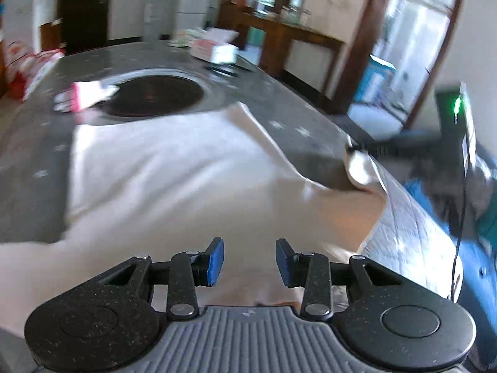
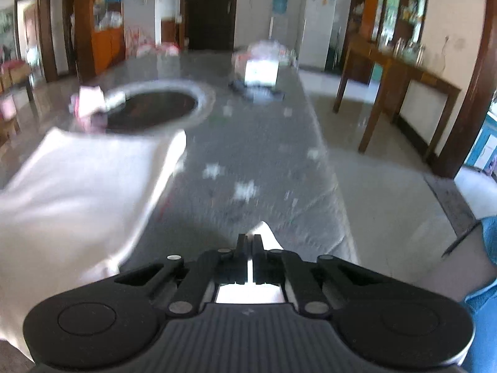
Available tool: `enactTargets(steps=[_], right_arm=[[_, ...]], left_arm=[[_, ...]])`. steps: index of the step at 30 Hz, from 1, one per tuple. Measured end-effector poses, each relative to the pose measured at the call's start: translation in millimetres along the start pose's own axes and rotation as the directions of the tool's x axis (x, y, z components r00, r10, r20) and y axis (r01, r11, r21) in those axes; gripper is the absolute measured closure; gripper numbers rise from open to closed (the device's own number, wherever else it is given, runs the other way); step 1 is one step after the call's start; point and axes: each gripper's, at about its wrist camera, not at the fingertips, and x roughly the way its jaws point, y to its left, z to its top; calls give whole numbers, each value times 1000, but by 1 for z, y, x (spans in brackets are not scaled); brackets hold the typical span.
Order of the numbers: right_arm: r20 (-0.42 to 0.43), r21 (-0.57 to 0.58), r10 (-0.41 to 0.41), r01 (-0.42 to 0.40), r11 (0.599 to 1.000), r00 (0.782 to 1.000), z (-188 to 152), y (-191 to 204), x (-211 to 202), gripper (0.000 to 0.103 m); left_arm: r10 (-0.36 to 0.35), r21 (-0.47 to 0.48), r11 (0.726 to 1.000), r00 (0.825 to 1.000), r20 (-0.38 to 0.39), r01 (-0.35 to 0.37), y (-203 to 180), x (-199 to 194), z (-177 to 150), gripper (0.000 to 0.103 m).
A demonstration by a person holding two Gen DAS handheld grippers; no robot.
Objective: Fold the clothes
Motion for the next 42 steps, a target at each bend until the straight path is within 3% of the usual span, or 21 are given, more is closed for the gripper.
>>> enactTargets(steps=[6, 10, 13, 16, 21, 25, 28, 33, 35, 38, 42], right_arm=[[176, 30, -8, 3, 1000, 984, 3, -28, -66, 101], [134, 94, -82, 70, 993, 987, -26, -59, -84, 101], [17, 150, -158, 153, 977, 987, -53, -84, -72, 101], [-21, 162, -206, 207, 965, 978, -65, -94, -67, 98], [13, 161, -71, 68, 985, 997, -54, -78, -61, 95], [-44, 143, 37, -31, 989, 998, -49, -52, -32, 92], [-81, 138, 35, -24, 990, 996, -52, -45, -11, 91], [-67, 97, 20, -14, 995, 998, -46, -43, -13, 90], [-56, 62, 32, -29, 998, 998, -41, -37, -19, 88], [-28, 9, 127, -127, 992, 991, -33, -16, -31, 87], [-43, -93, 273, -276, 956, 961, -31, 23, -42, 83]], left_arm=[[-32, 99, 994, 999, -42, 36, -25, 21, -12, 63], [-39, 142, 989, 998, -47, 45, -32, 23, -18, 63], [-57, 157, 985, 997, -57, 66, -33, 21, -17, 63], [-62, 179, 981, 996, -64, 72, -36, 18, -17, 63], [-85, 160, 983, 996, -38, 90, -39, 18, -9, 63], [-110, 153, 981, 992, -60, 118, -44, 23, -16, 63], [-120, 159, 979, 990, -68, 129, -46, 17, -26, 62], [-154, 110, 982, 988, -22, 155, -26, -13, -29, 61], [-120, 94, 989, 993, 16, 118, -12, -26, -29, 59], [-36, 45, 998, 998, 41, 35, 13, -37, -31, 58], [29, -17, 999, 999, 22, -28, 39, -36, -39, 58]])
